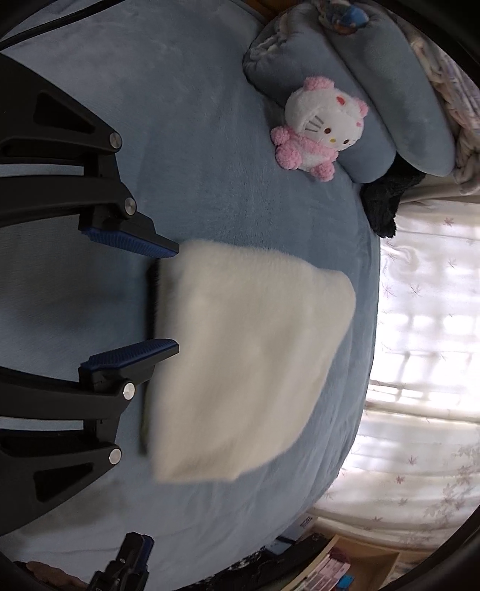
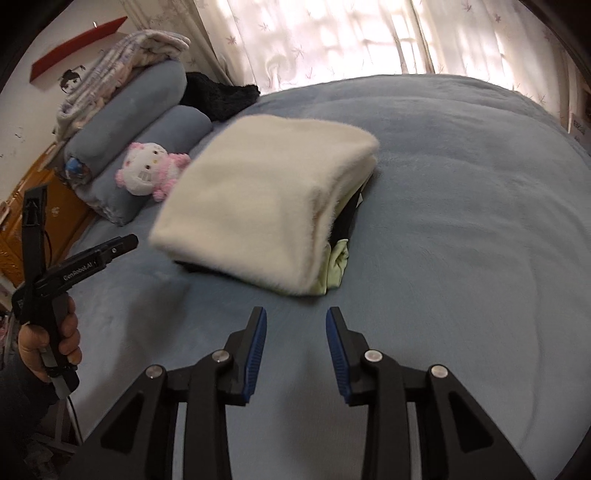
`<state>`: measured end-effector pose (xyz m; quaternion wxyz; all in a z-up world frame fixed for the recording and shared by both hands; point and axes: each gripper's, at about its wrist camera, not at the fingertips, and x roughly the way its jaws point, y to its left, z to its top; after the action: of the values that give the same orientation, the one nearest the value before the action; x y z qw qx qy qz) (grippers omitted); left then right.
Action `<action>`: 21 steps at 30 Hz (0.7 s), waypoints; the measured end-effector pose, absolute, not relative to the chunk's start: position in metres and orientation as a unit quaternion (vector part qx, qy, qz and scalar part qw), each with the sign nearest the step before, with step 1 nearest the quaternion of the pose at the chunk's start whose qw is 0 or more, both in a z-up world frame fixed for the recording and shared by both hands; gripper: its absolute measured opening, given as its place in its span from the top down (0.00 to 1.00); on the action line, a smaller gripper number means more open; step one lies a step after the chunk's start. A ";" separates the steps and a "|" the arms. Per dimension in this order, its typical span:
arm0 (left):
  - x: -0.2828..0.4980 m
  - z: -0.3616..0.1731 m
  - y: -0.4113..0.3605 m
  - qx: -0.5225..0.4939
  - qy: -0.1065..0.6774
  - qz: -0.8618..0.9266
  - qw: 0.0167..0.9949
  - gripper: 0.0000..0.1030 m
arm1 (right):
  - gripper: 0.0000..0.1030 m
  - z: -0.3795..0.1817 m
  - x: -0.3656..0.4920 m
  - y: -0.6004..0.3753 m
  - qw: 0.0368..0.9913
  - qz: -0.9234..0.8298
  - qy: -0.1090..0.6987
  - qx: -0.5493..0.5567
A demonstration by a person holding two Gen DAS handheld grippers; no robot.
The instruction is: Fold large clothes
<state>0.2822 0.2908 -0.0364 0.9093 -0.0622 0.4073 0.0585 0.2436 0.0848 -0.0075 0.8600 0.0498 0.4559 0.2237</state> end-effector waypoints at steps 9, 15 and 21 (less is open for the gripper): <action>0.187 0.029 0.251 -0.065 0.391 0.041 0.917 0.54 | 0.68 0.074 0.143 0.038 0.880 0.229 0.415 0.041; 0.127 0.049 0.220 -0.069 0.386 0.034 0.919 0.28 | 0.67 0.117 0.076 0.007 0.895 0.228 0.382 0.038; 0.081 0.049 0.177 -0.053 0.386 0.036 0.920 0.08 | 0.67 0.122 0.029 -0.008 0.904 0.209 0.372 0.024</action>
<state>0.0806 0.1767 0.0486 0.9202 -0.0528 0.3863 0.0357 0.0293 -0.0080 0.1219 0.9042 0.0241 0.3717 0.2091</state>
